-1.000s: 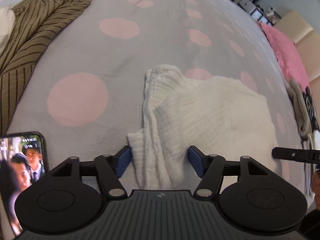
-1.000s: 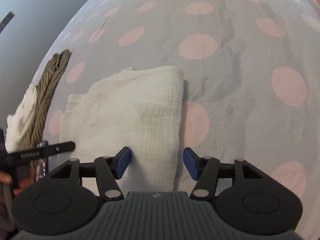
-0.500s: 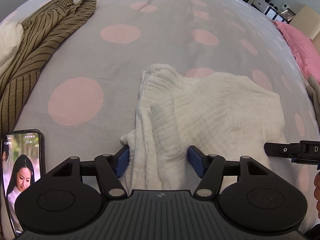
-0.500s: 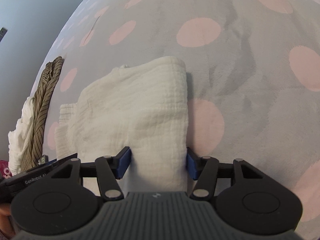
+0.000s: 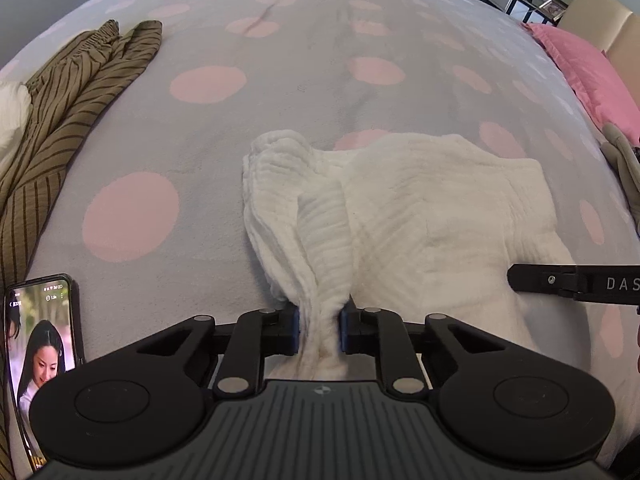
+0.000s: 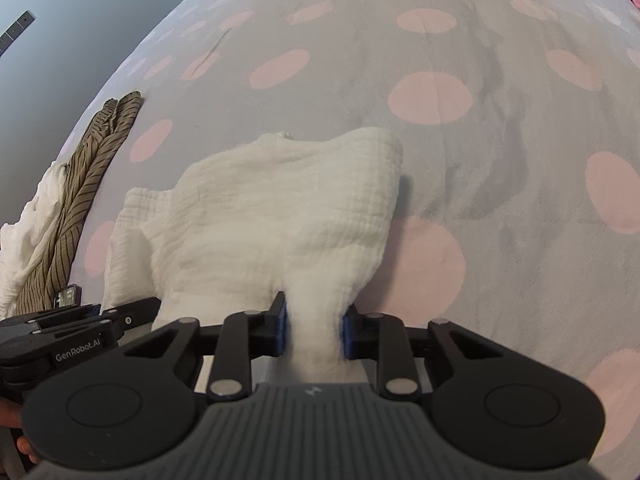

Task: Fold clothes
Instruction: 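Pinch the folded white shirt's edge with both grippers side by side, then lift the folded shirt with both grippers and carry it toward the headboard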

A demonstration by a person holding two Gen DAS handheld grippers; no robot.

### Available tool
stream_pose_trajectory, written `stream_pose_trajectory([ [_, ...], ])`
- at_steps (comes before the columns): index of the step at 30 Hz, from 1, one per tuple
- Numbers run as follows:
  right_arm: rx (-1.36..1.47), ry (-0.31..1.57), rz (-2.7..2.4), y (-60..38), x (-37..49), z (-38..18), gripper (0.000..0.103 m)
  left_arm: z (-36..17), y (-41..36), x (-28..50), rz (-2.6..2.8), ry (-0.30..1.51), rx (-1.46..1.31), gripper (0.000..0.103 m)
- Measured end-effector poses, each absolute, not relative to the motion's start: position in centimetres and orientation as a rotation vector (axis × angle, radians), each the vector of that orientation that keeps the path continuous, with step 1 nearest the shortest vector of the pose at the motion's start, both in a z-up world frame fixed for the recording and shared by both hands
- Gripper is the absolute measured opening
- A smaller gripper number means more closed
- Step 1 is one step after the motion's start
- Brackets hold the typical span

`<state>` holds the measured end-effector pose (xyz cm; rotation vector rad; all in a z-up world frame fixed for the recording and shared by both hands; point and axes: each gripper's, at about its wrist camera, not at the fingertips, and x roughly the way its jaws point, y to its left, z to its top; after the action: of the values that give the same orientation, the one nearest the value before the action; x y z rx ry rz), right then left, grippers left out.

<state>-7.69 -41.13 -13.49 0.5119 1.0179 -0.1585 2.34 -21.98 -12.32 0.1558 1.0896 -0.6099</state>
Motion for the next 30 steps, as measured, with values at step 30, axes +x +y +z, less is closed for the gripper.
stream_pose_trajectory([
  [30, 0.4, 0.654, -0.302, -38.1, -22.1, -2.1, 0.026, -2.4, -24.4, -5.8, -0.809, 0.748, 0.15, 0.013],
])
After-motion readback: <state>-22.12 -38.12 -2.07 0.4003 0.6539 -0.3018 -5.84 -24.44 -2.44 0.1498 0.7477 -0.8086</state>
